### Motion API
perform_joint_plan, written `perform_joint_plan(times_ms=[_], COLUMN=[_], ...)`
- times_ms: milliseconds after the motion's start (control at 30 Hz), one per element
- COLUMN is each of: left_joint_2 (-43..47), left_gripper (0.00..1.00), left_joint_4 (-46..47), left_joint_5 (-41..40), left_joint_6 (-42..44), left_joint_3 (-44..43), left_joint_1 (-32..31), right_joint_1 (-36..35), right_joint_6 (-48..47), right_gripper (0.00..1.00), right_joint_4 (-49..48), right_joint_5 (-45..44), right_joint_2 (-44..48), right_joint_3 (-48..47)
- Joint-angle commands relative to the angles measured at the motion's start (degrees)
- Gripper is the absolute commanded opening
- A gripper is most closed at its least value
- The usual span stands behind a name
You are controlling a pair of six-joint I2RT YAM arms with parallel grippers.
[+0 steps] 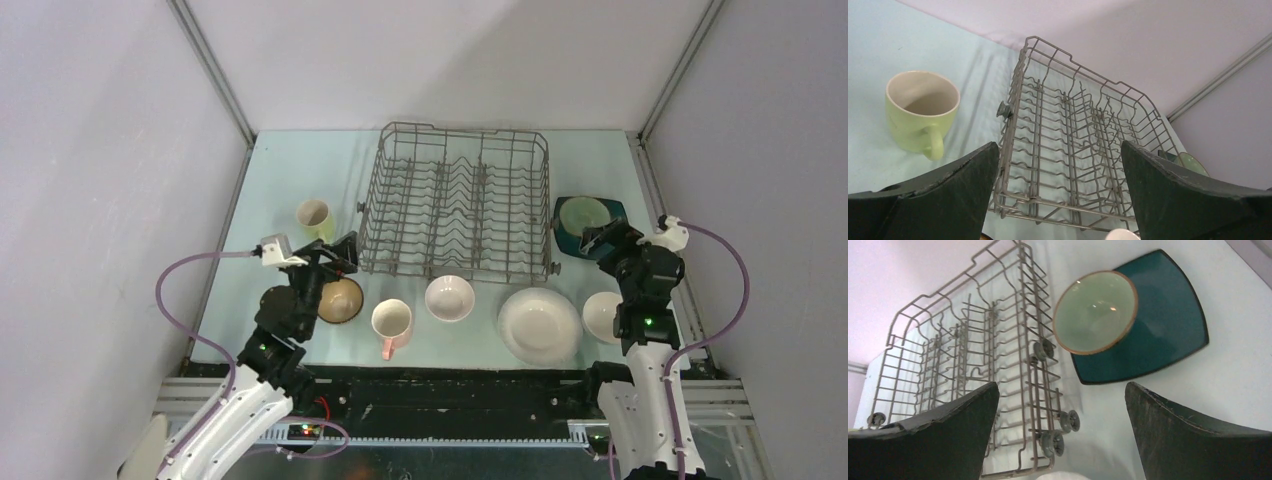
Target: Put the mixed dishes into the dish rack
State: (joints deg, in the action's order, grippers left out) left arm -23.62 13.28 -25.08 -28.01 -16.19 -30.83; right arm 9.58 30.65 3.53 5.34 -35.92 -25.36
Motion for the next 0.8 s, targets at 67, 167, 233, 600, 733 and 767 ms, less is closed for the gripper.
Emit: perform_joint_plan(times_ms=[67,167,233,600,733,767], left_joint_2=[1.59,2.02,1.44,-3.72,-3.48,-3.26], left_gripper=[0.98,0.98,0.98,0.98,0.98,0.98], left_joint_4=[3.30,4.72,6.24,7.94,8.66,8.44], left_joint_5=[1.35,2.14,5.28,12.88,13.85,13.84], left_joint_6=[2.11,2.67,3.68,4.63,4.99,5.07], left_joint_3=[0.17,1.30,2.02,0.72,1.12,1.06], left_joint_1=[0.07,0.07,0.06,0.06,0.02,0.06], right_joint_1=[1.41,2.12,2.85,3.52,0.78,0.39], right_joint_6=[5.33,9.68,13.83,20.33,20.05,20.10], right_gripper=[1.00,1.00,1.00,0.94,0.88,0.86], right_joint_4=[5.63,6.97,8.49,5.23,7.12,7.24], right_joint_5=[-7.52,-10.26,-12.66,-10.94,-13.03,-14.08], right_joint_2=[-1.85,-5.70,-10.92,-30.83,-38.78,-39.79], right_joint_3=[-2.43,-3.62,-5.85,-14.77,-19.91,-21.18])
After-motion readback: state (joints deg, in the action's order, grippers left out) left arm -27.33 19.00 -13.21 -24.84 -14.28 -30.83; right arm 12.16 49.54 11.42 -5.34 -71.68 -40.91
